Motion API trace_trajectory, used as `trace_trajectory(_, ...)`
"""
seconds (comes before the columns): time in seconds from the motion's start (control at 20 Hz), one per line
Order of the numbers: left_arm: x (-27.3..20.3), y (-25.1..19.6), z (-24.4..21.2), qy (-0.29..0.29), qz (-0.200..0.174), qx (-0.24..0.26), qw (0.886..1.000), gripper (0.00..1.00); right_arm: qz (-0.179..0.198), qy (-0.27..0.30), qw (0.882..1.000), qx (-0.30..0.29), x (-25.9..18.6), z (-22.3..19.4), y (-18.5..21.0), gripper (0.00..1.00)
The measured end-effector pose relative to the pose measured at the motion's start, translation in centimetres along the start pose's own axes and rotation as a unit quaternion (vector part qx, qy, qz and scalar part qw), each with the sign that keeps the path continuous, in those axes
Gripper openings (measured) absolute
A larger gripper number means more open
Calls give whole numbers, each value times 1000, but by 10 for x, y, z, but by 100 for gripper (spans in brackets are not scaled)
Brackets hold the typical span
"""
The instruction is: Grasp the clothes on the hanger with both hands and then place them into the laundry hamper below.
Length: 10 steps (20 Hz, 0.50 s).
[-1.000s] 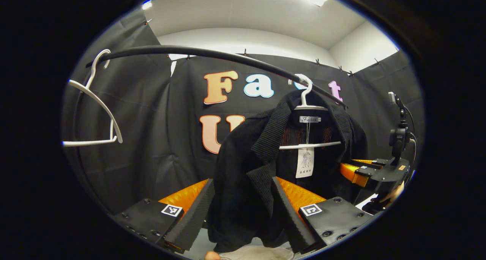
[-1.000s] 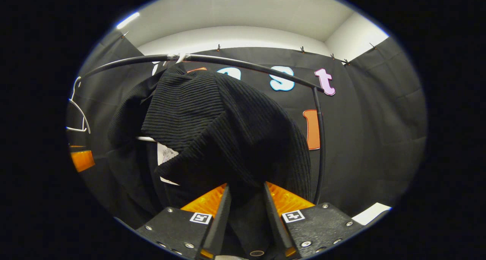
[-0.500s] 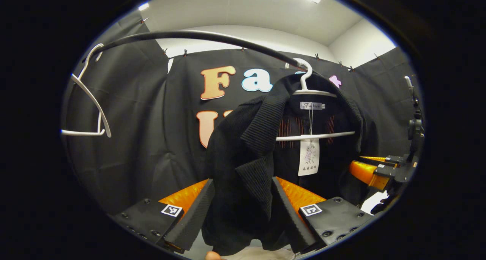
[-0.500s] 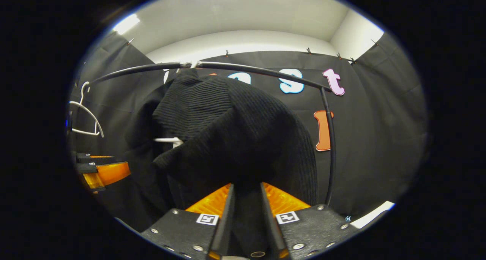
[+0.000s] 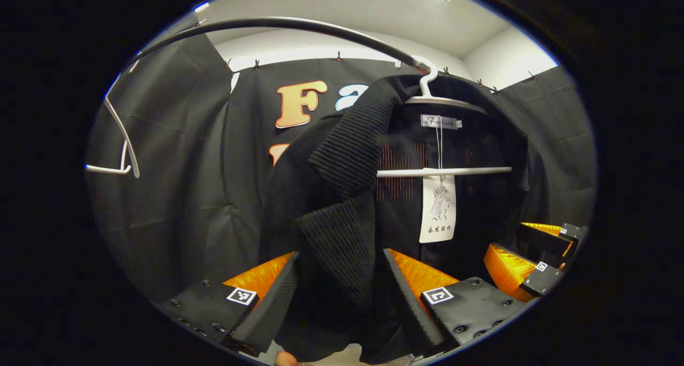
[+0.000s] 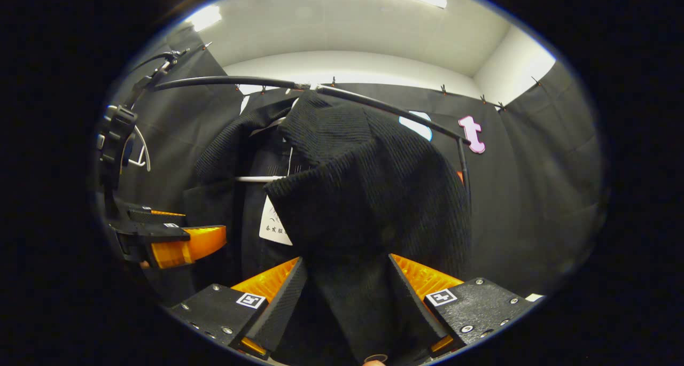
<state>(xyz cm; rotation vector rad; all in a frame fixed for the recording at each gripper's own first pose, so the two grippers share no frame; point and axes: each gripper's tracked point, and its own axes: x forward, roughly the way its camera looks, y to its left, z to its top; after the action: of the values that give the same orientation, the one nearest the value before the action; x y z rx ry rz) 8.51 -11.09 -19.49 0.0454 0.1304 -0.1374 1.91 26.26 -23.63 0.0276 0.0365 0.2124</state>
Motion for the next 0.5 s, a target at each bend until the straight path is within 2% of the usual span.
trace_trajectory(0.05,5,1,-1,0,6,3,1000,94,4,0,1000,5,1,0,4,93)
trace_trajectory(0.15,13,7,-4,-2,25,10,1000,94,-9,8,1000,4,7,-2,-1,93)
trace_trajectory(0.25,21,18,-4,-12,48,39,998,93,-28,9,1000,6,18,-3,-13,93)
trace_trajectory(0.3,24,19,-7,-14,51,49,997,95,-36,7,999,5,25,-4,-18,96)
trace_trajectory(0.35,25,19,-5,-15,49,56,997,96,-42,7,999,3,31,-5,-21,93)
trace_trajectory(0.4,25,18,-5,-14,51,50,997,99,-45,7,999,3,37,-8,-23,90)
trace_trajectory(0.45,24,16,-4,-15,49,41,998,99,-48,13,999,7,39,-12,-23,93)
trace_trajectory(0.5,24,16,-4,-16,48,33,998,96,-45,18,999,17,40,-16,-20,91)
